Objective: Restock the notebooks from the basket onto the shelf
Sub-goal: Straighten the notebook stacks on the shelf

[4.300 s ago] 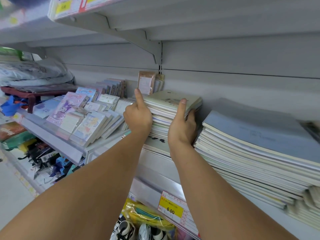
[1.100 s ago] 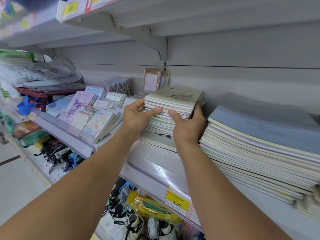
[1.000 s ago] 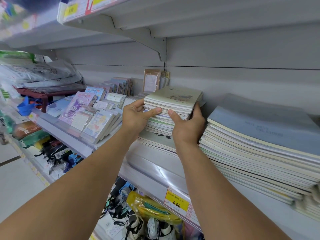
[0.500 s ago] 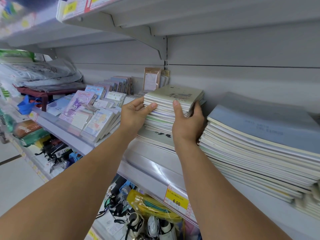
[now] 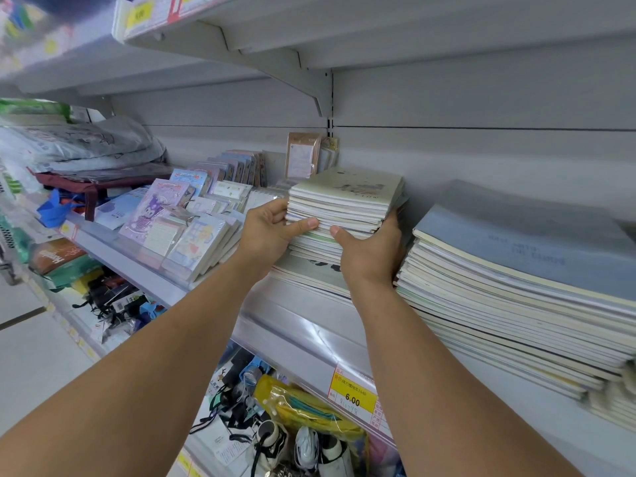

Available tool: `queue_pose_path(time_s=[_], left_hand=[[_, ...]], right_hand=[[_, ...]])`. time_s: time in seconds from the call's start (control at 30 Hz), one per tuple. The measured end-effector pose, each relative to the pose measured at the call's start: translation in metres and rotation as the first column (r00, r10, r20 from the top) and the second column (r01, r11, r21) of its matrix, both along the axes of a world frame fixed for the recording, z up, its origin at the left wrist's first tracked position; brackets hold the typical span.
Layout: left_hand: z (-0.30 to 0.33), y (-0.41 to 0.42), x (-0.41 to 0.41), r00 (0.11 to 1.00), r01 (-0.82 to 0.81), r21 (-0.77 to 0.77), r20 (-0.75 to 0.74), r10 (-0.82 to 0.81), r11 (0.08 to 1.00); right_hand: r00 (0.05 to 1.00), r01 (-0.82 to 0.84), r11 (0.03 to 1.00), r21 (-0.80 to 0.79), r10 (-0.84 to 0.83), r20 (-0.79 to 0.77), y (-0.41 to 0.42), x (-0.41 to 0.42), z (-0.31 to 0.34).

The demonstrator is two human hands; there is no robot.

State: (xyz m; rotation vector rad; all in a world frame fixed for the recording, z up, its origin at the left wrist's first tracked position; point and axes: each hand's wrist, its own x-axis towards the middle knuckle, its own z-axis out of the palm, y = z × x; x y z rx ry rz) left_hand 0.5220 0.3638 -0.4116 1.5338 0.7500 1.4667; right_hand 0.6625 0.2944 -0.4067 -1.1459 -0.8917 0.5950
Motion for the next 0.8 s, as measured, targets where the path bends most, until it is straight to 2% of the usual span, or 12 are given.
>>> queue_pose_path(time_s=[0.1, 0.3, 0.5, 0.57, 0.67, 0.8], left_hand=[[0.001, -0.002, 0.000, 1.000, -0.018, 0.004, 0.008, 0.018, 1.000], [0.000, -0.006, -0.001, 0.998, -0.023, 0.028, -0.050, 0.025, 0.999], [0.008, -0.011, 0.019, 0.934, -0.231, 0.139, -0.247, 0.260, 0.963], [0.012, -0.008, 0.031, 0.917, -0.325, 0.171, -0.182, 0.354, 0.930], [0.011, -0.002, 0.040, 0.860, -0.495, 0.103, -0.081, 0.503, 0.863], [0.008, 0.000, 0.044, 0.782, -0.604, 0.128, -0.094, 0.616, 0.787]], right_hand=[[0.999, 0.009, 1.000, -0.013, -0.009, 0.032, 0.000, 0.000, 0.000], [1.000, 0.003, 1.000, 0.019, -0.003, -0.006, 0.001, -0.002, -0.001], [0.995, 0.076, 0.996, 0.056, -0.079, 0.060, 0.000, -0.006, 0.002], [0.994, 0.073, 0.993, 0.090, -0.080, 0.073, 0.000, -0.006, 0.003], [0.994, 0.039, 0.993, 0.111, -0.050, 0.101, -0.002, -0.006, 0.004], [0.995, 0.081, 0.995, 0.057, -0.077, -0.069, -0.002, -0.006, 0.009]])
